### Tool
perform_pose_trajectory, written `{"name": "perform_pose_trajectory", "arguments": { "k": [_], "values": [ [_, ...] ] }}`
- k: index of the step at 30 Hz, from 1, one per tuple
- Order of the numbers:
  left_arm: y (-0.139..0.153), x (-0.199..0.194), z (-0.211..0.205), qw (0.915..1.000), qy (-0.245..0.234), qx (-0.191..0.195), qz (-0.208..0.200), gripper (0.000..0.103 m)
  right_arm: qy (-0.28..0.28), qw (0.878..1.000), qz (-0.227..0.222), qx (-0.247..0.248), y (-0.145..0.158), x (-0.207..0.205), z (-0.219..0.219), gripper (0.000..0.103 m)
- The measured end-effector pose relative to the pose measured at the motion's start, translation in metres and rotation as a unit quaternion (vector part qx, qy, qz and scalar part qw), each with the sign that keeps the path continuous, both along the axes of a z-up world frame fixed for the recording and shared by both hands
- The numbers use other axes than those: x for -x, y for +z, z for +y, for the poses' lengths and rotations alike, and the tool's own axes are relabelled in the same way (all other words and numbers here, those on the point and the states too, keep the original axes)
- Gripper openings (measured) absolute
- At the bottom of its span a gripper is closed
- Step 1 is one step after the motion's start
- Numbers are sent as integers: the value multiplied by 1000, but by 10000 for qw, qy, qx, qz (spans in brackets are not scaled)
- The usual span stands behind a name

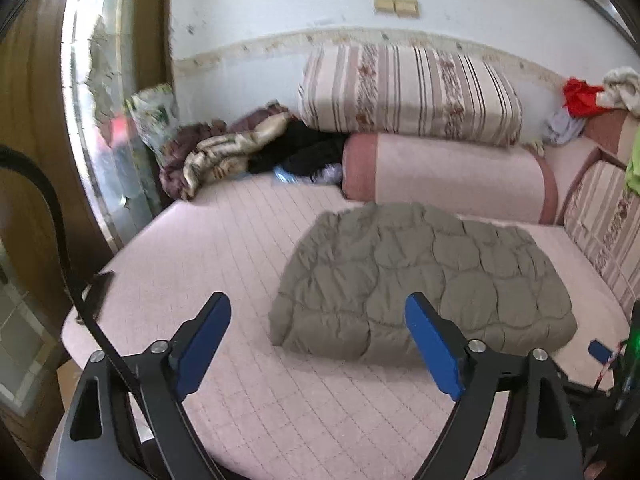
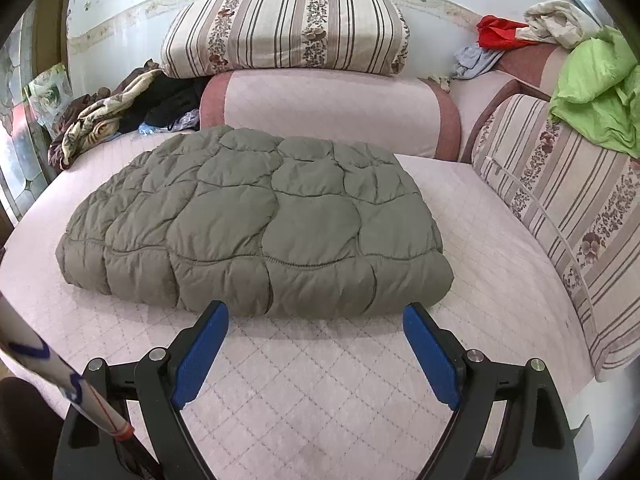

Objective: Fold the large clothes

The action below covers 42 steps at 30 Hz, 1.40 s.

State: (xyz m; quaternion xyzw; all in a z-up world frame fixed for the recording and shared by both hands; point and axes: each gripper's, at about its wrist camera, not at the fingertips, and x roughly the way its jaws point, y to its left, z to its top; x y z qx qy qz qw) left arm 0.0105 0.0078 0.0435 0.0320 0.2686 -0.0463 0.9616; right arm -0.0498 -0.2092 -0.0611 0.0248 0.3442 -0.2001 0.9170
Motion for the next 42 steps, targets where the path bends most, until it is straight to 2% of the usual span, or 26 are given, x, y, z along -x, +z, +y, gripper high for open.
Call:
{"name": "perform_pose_trajectory", "arguments": {
  "k": [5, 9, 12, 14, 20, 26, 33, 37, 42],
  "values": [
    [17, 27, 16, 9974, 328, 309, -555, 100, -28, 9999, -110, -61, 6, 17, 7, 92],
    [26, 48, 33, 9929, 56, 868, -807, 101, -68, 9996, -269, -52, 13, 35, 15, 92],
    [32, 59, 37, 9929, 213, 750, -899, 101, -106, 9994, -344, -23, 18, 47, 21, 92],
    [36, 66, 36, 9936, 119, 639, -920, 101, -148, 9992, -365, -4, 22, 55, 24, 92],
    [39, 95, 29, 9901, 134, 269, -1369, 101, -216, 9982, -544, 106, 32, 76, 38, 92],
    [26, 107, 19, 9934, -370, 362, -1023, 102, -295, 9965, -749, 208, 42, 89, 47, 93],
    [-3, 104, -4, 9960, -745, -6, -502, 102, -357, 9970, -658, 204, 35, 93, 49, 93],
    [-15, 101, -8, 9968, -744, -46, -303, 102, -432, 9971, -584, 223, 31, 96, 49, 94],
    [-25, 92, -9, 9982, -507, -258, -168, 102, -497, 9972, -520, 216, 30, 99, 45, 94]
  ]
}}
